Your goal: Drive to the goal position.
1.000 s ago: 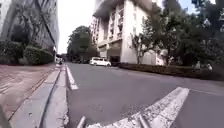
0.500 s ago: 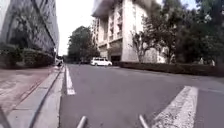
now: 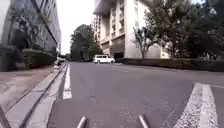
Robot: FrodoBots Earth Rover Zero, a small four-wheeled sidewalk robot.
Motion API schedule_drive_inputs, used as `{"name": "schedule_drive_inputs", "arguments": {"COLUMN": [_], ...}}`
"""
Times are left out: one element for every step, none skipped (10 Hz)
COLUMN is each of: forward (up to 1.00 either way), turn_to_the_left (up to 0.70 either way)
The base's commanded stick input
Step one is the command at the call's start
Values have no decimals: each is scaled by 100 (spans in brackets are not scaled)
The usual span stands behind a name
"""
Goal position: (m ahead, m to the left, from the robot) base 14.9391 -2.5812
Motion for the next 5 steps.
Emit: {"name": "schedule_drive_inputs", "arguments": {"forward": [70,70,70,70,70], "turn_to_the_left": [0,0,0,0,0]}}
